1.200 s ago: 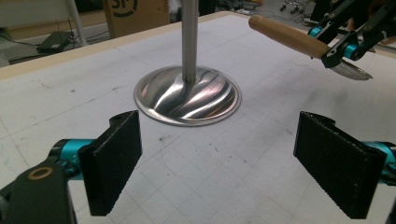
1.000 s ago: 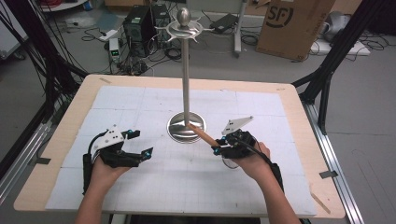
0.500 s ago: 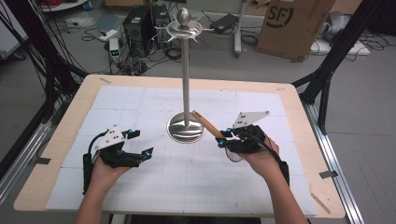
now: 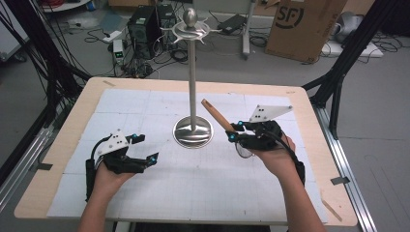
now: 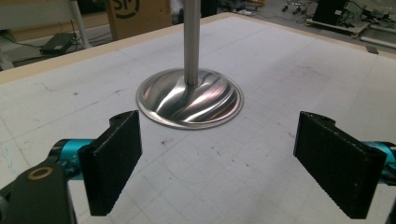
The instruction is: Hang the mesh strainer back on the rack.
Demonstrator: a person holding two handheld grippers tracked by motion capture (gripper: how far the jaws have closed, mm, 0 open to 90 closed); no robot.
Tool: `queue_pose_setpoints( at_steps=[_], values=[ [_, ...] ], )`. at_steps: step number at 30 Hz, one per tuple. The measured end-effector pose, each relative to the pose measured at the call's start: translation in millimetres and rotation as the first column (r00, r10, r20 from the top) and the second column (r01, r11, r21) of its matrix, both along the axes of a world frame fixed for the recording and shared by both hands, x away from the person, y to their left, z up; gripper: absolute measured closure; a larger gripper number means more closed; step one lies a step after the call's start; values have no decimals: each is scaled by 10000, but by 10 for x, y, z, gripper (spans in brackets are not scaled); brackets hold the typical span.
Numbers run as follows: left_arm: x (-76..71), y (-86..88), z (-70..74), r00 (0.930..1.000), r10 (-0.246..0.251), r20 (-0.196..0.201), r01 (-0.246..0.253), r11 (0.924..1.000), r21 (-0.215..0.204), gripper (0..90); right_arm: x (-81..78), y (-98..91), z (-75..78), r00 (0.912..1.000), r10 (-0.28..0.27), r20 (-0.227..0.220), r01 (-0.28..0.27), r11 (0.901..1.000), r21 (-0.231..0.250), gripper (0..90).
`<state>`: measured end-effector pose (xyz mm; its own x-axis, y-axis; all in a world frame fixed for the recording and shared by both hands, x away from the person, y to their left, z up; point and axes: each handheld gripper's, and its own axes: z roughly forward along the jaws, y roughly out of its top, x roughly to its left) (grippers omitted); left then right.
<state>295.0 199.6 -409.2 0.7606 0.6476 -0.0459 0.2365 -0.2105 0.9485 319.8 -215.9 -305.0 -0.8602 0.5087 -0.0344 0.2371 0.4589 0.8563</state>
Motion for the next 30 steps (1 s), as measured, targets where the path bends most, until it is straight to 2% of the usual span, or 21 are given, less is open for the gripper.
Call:
queue_pose_setpoints(
  at_steps=[4,12,24,30],
  values=[
    [-1,1,0,10000,2,-14,-2,10000,-9,159,5,-31,135,9995,16,325,-23,9998,199,688],
    [1,-3,-1,10000,-8,-5,8,10000,-4,159,10,-75,322,9983,19,589,-53,9983,580,687],
    [6,-4,-8,10000,-21,-35,21,10000,8,159,166,-170,583,9959,-125,894,22,9934,1146,687],
    [6,-5,-10,10000,-24,-51,24,10000,5,159,232,-176,707,9937,-258,1092,133,9934,1136,687]
  ],
)
